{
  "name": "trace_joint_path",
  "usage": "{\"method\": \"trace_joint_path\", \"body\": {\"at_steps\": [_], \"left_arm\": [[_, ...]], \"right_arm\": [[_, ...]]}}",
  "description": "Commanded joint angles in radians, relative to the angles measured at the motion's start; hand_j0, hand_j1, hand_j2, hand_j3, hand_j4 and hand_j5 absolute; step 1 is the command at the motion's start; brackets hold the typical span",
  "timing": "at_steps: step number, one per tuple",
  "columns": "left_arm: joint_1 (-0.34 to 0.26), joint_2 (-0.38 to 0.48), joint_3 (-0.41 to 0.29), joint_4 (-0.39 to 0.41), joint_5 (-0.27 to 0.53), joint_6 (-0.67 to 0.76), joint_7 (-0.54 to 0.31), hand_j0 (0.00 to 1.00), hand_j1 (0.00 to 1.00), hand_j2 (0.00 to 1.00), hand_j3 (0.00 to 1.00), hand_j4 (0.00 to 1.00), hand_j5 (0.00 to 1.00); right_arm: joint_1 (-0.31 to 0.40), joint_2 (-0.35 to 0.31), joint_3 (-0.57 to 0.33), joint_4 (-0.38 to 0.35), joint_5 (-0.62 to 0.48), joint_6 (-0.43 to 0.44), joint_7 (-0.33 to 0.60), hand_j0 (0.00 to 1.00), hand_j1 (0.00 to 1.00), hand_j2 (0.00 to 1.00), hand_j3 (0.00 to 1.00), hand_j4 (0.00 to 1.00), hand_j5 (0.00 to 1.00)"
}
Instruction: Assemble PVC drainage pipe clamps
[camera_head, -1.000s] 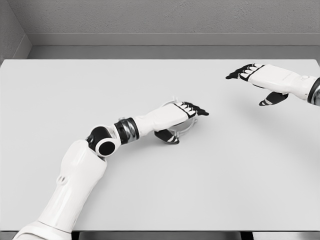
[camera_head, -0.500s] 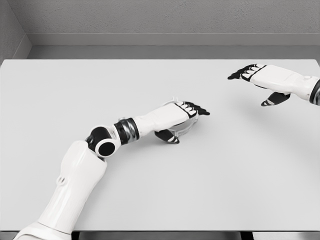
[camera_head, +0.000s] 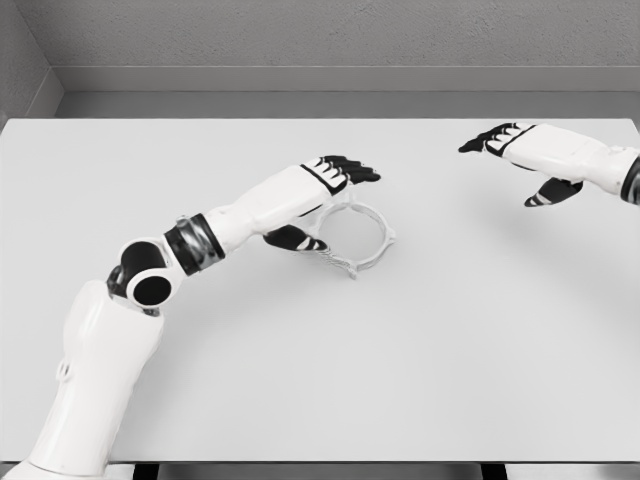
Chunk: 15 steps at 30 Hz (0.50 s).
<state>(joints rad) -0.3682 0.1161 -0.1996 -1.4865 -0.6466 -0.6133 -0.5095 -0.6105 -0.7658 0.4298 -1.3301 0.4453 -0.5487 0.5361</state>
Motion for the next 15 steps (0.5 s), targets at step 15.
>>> {"method": "trace_joint_path", "body": {"at_steps": [15], "left_arm": [[0.087,0.369,0.273,0.049,0.018,0.002,-0.003,1.0,1.0,1.0,1.0,1.0,1.0]], "right_arm": [[-0.172,0.286,0.092,0.218,0.01,0.001,0.008,1.0,1.0,1.0,1.0,1.0,1.0]]}}
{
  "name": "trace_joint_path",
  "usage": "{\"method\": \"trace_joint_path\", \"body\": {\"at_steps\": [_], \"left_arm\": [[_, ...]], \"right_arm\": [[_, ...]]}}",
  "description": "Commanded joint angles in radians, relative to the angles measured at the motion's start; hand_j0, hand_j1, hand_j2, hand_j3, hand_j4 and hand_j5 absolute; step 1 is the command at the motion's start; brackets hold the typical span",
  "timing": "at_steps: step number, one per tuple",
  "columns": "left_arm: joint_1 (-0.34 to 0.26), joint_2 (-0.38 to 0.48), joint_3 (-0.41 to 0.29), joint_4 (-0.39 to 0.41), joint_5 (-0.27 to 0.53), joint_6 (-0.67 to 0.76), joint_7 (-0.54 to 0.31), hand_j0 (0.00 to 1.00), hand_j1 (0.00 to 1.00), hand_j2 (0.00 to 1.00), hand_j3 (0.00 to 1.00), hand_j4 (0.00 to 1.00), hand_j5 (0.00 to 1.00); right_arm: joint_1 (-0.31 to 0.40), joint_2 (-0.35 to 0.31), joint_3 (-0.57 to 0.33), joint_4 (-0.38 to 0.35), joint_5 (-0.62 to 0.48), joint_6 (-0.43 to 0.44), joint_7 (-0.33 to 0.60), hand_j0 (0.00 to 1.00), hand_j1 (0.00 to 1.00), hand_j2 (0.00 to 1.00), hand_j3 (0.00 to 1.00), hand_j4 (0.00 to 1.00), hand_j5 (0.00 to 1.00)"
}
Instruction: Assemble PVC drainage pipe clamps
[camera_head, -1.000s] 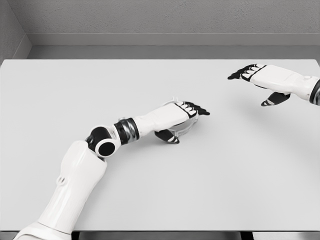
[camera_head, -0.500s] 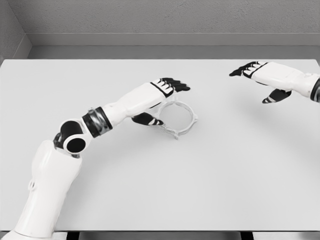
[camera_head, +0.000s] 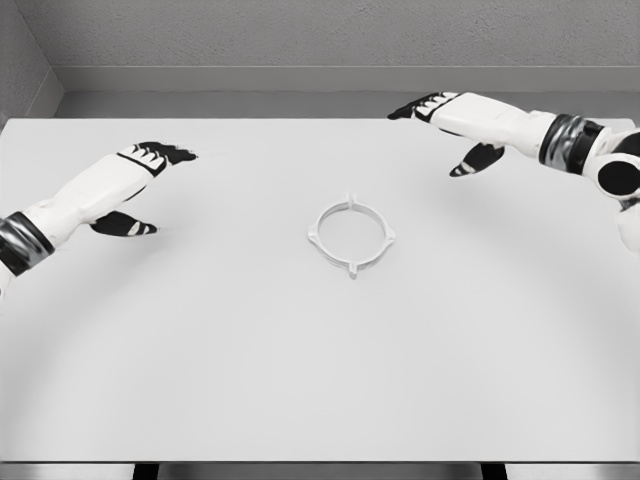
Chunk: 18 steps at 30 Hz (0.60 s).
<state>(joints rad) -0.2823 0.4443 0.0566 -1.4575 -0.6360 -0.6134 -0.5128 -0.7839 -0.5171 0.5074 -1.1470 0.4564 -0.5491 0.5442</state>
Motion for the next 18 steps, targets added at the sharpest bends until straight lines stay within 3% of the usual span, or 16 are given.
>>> {"method": "trace_joint_path", "body": {"at_steps": [1,5,7,18], "left_arm": [[0.0,0.042,0.046,0.039,0.007,0.003,0.0,1.0,1.0,1.0,1.0,1.0,1.0],[0.011,0.042,0.081,0.06,0.001,0.003,0.0,1.0,1.0,1.0,1.0,1.0,1.0],[0.015,0.039,0.135,0.065,0.004,0.003,0.0,1.0,1.0,1.0,1.0,1.0,1.0],[0.017,0.036,0.135,0.065,0.004,0.003,0.0,1.0,1.0,1.0,1.0,1.0,1.0]], "right_arm": [[0.0,0.06,0.014,0.055,0.024,0.003,0.0,1.0,1.0,1.0,1.0,1.0,1.0],[-0.012,0.094,0.014,0.064,0.033,0.003,0.0,1.0,1.0,1.0,1.0,1.0,1.0],[-0.017,0.124,0.031,0.084,0.048,0.003,-0.001,1.0,1.0,1.0,1.0,1.0,1.0],[-0.044,0.204,0.036,0.181,0.153,0.005,-0.009,1.0,1.0,1.0,1.0,1.0,1.0]]}}
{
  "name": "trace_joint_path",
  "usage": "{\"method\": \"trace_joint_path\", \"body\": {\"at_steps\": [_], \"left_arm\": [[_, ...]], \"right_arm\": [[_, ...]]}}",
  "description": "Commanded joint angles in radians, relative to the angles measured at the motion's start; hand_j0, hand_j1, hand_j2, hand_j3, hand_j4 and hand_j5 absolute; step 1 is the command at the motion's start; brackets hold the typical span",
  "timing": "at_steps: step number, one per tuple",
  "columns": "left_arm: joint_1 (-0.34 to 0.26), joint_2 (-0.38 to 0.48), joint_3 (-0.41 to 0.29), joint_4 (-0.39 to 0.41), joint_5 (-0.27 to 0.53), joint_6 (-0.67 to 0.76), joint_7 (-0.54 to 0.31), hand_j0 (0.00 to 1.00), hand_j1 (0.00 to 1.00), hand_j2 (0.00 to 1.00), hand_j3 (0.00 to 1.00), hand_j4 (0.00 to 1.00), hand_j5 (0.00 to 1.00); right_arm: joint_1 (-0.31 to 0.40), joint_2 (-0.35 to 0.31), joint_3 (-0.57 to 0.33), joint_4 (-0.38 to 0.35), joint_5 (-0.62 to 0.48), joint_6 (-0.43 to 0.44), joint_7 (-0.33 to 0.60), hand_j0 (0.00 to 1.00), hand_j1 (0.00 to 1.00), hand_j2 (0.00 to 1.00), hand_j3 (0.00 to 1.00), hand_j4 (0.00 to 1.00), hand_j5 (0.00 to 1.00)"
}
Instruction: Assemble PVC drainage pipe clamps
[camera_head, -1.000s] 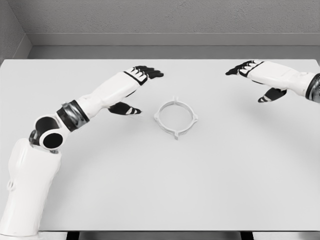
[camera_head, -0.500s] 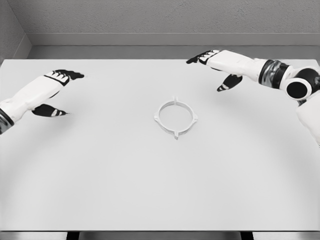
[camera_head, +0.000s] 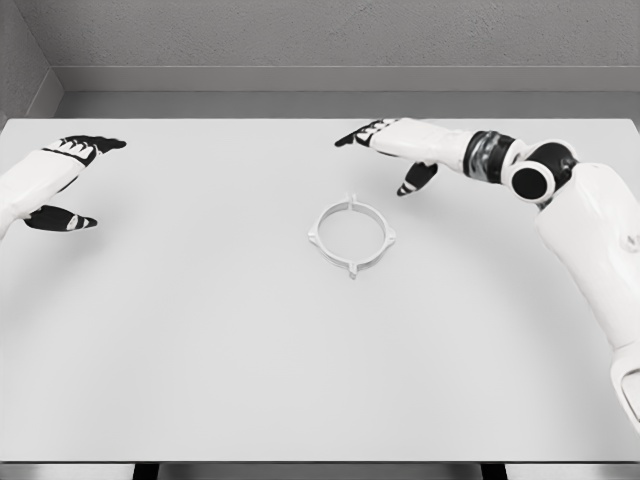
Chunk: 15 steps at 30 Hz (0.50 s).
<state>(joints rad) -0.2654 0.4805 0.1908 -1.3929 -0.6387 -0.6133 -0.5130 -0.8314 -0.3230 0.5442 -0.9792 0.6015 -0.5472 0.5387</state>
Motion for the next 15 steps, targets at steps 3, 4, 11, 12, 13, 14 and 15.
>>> {"method": "trace_joint_path", "body": {"at_steps": [3,4,11,12,13,14,15], "left_arm": [[-0.002,-0.003,-0.004,-0.002,0.005,0.002,0.001,1.0,1.0,1.0,1.0,1.0,1.0],[-0.002,-0.003,-0.004,-0.002,0.005,0.002,0.001,1.0,1.0,1.0,1.0,1.0,1.0],[-0.002,-0.003,-0.004,-0.002,0.005,0.002,0.001,1.0,1.0,1.0,1.0,1.0,1.0],[-0.002,-0.002,-0.004,-0.002,0.005,0.002,0.001,1.0,1.0,1.0,1.0,1.0,1.0],[-0.002,-0.002,-0.004,-0.002,0.005,0.002,0.001,1.0,1.0,1.0,1.0,1.0,1.0],[-0.002,-0.003,-0.004,-0.002,0.005,0.002,0.001,1.0,1.0,1.0,1.0,1.0,1.0],[-0.002,-0.003,-0.004,-0.002,0.005,0.002,0.001,1.0,1.0,1.0,1.0,1.0,1.0]], "right_arm": [[-0.022,0.038,-0.001,0.065,0.037,0.003,-0.005,1.0,1.0,1.0,1.0,1.0,1.0],[-0.025,0.045,-0.001,0.071,0.041,0.004,-0.006,1.0,1.0,1.0,1.0,1.0,1.0],[-0.032,0.065,0.0,0.094,0.078,0.015,-0.037,1.0,1.0,1.0,1.0,1.0,1.0],[-0.034,0.065,0.0,0.094,0.078,0.016,-0.037,1.0,1.0,1.0,1.0,1.0,1.0],[-0.035,0.065,0.0,0.094,0.078,0.016,-0.037,1.0,1.0,1.0,1.0,1.0,1.0],[-0.037,0.065,0.0,0.094,0.078,0.016,-0.037,1.0,1.0,1.0,1.0,1.0,1.0],[-0.037,0.065,0.002,0.093,0.078,0.016,-0.036,1.0,1.0,1.0,1.0,1.0,1.0]]}}
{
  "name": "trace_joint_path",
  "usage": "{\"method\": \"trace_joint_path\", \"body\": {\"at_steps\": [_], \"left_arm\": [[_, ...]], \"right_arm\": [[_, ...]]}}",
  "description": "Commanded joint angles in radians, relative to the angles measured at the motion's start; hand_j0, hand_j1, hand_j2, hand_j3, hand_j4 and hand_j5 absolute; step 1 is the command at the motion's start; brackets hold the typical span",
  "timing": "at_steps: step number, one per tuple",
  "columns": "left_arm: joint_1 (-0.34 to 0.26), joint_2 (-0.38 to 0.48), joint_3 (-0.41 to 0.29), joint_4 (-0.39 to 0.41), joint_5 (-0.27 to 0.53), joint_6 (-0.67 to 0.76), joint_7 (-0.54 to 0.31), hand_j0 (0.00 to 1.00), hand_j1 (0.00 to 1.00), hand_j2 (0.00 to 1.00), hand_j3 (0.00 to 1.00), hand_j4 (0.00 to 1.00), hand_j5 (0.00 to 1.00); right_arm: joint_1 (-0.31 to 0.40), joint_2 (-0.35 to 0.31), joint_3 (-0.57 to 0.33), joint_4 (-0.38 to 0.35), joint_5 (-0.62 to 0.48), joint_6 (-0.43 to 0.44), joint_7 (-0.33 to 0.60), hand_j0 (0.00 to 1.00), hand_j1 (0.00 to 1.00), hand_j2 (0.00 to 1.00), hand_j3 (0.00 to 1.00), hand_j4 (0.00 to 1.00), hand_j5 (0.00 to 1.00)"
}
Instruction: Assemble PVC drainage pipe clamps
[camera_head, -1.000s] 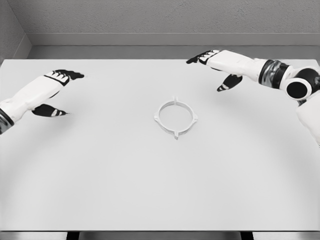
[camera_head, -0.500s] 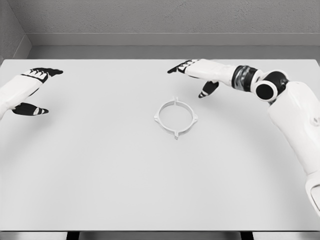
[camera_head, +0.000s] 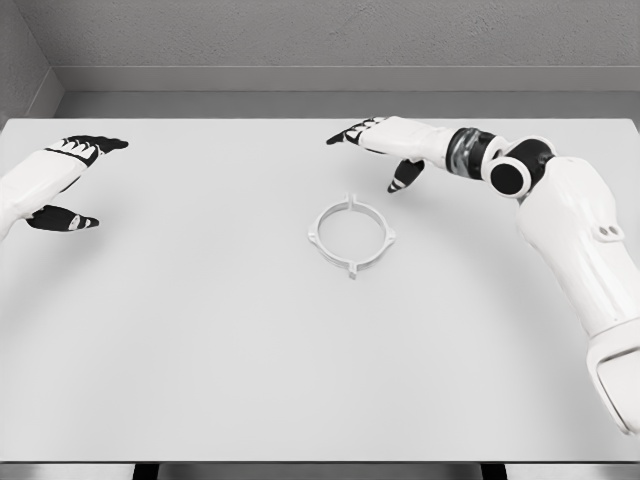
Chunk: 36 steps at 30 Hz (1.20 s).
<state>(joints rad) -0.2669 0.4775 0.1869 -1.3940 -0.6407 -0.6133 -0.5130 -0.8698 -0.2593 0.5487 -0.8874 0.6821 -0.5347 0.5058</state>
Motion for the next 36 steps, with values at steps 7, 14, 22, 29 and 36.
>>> {"method": "trace_joint_path", "body": {"at_steps": [7,14,22,29,36], "left_arm": [[0.0,0.001,0.0,0.0,0.007,0.002,0.001,1.0,1.0,1.0,1.0,1.0,1.0],[0.0,-0.002,-0.001,0.0,0.004,0.002,0.001,1.0,1.0,1.0,1.0,1.0,1.0],[0.0,-0.004,-0.001,-0.002,0.003,0.002,0.001,1.0,1.0,1.0,1.0,1.0,1.0],[0.0,-0.002,-0.001,0.001,0.001,0.002,0.001,1.0,1.0,1.0,1.0,1.0,1.0],[0.0,-0.002,-0.003,0.004,-0.001,0.002,0.001,1.0,1.0,1.0,1.0,1.0,1.0]], "right_arm": [[0.0,-0.153,0.013,-0.093,-0.018,-0.005,0.008,1.0,1.0,1.0,1.0,1.0,1.0],[0.19,-0.314,0.016,-0.441,-0.026,-0.027,0.008,1.0,1.0,1.0,1.0,1.0,1.0],[0.222,-0.305,0.017,-0.478,-0.042,-0.024,-0.001,1.0,1.0,1.0,1.0,1.0,1.0],[0.225,-0.264,0.02,-0.446,-0.041,-0.022,-0.001,1.0,1.0,1.0,1.0,1.0,1.0],[0.245,-0.227,0.028,-0.436,-0.042,-0.019,-0.001,1.0,1.0,1.0,1.0,1.0,1.0]]}}
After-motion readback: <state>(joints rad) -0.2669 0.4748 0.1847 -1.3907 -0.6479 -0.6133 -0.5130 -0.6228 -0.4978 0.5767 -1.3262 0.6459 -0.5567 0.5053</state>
